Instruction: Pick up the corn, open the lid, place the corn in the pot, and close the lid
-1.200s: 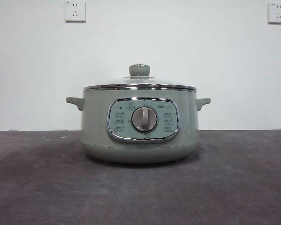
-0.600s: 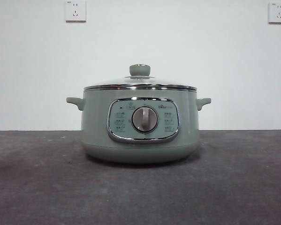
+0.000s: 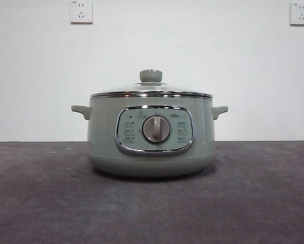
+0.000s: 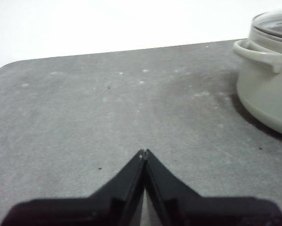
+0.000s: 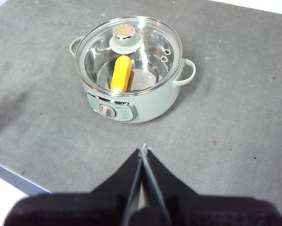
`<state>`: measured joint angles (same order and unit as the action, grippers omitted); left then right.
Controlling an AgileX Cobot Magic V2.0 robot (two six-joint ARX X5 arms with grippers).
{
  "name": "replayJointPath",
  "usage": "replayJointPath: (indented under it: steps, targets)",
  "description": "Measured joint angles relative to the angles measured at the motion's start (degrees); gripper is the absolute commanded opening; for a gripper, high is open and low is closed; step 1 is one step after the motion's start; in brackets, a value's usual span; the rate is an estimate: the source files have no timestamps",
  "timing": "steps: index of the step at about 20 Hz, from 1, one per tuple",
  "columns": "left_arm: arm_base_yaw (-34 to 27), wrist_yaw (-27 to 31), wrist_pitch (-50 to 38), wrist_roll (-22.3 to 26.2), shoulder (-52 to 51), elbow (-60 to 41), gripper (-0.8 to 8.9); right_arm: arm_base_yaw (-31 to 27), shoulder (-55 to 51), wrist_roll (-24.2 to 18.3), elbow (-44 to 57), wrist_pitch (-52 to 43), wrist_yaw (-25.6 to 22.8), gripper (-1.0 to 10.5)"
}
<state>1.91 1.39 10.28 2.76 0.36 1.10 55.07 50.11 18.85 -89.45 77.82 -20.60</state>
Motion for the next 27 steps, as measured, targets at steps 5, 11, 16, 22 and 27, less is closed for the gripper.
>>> replayJointPath:
  steps: [5, 11, 16, 22, 27]
  targets:
    - [-0.26, -0.28, -0.17, -0.02, 0.0, -0.04, -0.03, 0.0, 0.02, 0.0, 0.0, 0.0, 0.0, 0.0]
    - [-0.26, -0.28, -0.17, 0.0, 0.59, -0.04, -0.03, 0.0, 0.02, -0.02, 0.0, 0.0, 0.0, 0.0]
    - [-0.26, -0.28, -0.22, 0.0, 0.96, -0.04, -0.03, -0.55, 0.02, -2.19, 0.0, 0.0, -1.62, 0.0]
    - [-0.26, -0.31, -0.33, 0.0, 0.98, -0.04, -0.03, -18.86, -7.17, -17.14, 6.99, -5.73, -0.59, 0.0]
    - [-0.26, -0.31, -0.35, 0.0, 1.01, -0.04, -0.03, -42.1, -30.18, -25.2, 41.31, -44.63, 15.45, 0.0]
